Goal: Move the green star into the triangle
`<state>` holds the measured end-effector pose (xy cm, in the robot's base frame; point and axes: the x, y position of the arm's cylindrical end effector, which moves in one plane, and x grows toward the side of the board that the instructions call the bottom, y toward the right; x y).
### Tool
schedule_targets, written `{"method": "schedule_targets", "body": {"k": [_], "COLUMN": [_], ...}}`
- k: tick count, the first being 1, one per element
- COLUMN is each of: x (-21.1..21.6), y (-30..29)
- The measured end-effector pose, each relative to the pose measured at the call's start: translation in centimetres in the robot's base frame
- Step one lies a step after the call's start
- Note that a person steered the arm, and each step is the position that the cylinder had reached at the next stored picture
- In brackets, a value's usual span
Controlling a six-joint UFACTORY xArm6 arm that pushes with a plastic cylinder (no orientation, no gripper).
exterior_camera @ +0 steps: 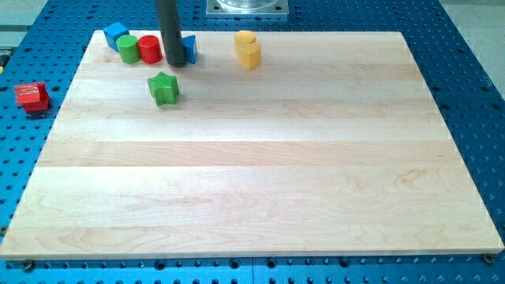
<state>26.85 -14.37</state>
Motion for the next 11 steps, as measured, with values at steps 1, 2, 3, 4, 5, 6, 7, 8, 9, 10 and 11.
{"method": "schedule_targets", "body": {"k": [1, 2, 3, 4, 5, 6, 7, 8, 9, 10, 11], "x": [-1.2, -1.3, -0.3, 3.2, 6.6, 12.0, 10.2, 8.2, 6.1, 4.2, 6.6], "y": [0.1, 5.5, 6.8, 1.9, -4.7, -5.5, 0.8, 3.8, 3.6, 5.2, 4.1]}}
